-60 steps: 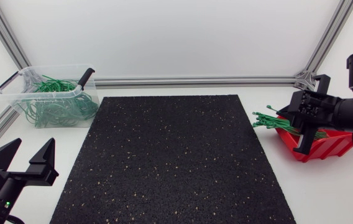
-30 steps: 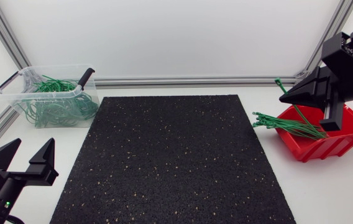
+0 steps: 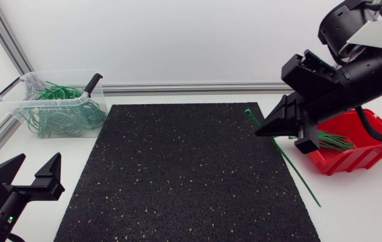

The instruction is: Take a green cable tie from the red box, thread the tail through the head to close it, then place it in the transparent bin on the left.

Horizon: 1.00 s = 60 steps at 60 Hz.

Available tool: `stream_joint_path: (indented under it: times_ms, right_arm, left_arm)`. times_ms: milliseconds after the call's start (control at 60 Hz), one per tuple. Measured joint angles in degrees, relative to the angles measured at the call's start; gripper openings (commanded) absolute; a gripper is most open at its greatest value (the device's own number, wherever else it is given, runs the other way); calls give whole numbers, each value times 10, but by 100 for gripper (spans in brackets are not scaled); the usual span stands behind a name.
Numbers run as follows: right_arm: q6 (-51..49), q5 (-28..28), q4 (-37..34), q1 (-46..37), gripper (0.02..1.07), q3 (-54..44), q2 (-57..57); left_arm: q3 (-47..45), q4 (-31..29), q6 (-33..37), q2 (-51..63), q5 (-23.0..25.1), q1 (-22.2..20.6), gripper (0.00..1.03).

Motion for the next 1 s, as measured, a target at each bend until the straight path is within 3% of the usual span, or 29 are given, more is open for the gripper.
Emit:
stream_joint_path:
  times_ms: [317,500,600,733,917,1000]
  right_arm:
    - [82,-46,2,87,8,14,66]
    - [124,-77,24,106,8,20,75]
    - [152,-91,47,119,8,20,75]
    - [187,-104,84,135,8,20,75]
    - [214,-123,127,151,8,16,75]
    - [220,-136,148,152,8,7,75]
  left_arm:
    - [100,-96,7,172,30,45,100]
    - [169,-110,77,247,30,38,99]
    - [177,-110,121,241,30,24,90]
    - [174,-101,127,210,29,17,77]
    - [173,-99,127,203,57,14,78]
    - [175,-99,127,216,84,12,87]
